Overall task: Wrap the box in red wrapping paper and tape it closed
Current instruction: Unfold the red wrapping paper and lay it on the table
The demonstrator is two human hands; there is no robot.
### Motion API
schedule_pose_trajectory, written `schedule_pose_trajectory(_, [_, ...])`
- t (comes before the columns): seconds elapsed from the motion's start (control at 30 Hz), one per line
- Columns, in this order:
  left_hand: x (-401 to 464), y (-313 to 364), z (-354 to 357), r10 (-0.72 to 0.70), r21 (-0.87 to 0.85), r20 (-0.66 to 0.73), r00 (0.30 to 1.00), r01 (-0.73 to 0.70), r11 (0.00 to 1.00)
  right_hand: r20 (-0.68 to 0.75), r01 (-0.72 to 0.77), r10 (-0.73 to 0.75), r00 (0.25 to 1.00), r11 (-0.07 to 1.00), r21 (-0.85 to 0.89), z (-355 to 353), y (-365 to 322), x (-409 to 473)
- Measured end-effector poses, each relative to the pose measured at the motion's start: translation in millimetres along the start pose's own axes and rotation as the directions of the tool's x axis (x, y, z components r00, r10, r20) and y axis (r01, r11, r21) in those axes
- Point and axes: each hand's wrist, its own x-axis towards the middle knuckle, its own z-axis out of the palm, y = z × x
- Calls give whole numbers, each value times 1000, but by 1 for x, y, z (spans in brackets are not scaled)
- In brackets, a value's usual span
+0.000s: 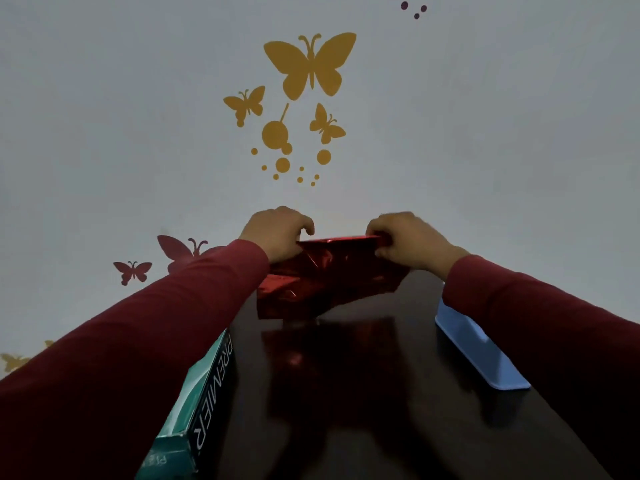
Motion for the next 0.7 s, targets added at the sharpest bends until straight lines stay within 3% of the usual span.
schedule_pose_trajectory(0.1, [-17,3,10,11,-20,-143,990,-14,1000,-276,69,-101,956,990,-125,9,1,-16])
schedule_pose_trajectory(0.17, [-32,9,22,73,-29,-177,982,-79,996,-301,78,-108,948,991,-112,25,1,-32])
schedule_pose_trajectory(0.3, [-61,23,63,134,-57,26,991,-132,990,79,-33,39,996,997,-65,57,0,-64])
schedule_pose_trajectory(0.43, [-82,33,100,153,-188,274,949,-103,977,395,-131,148,907,989,-72,74,2,-84])
schedule_pose_trajectory(0.5, [-86,36,113,129,-310,406,905,4,951,533,-158,168,829,985,-65,76,0,-87])
schedule_pose_trajectory(0.6, [-84,36,122,30,-485,505,863,254,837,653,-273,213,727,962,-10,72,-6,-87])
schedule_pose_trajectory(0.7, [-75,29,130,-92,-455,469,879,329,827,641,-392,255,724,916,78,81,-3,-84])
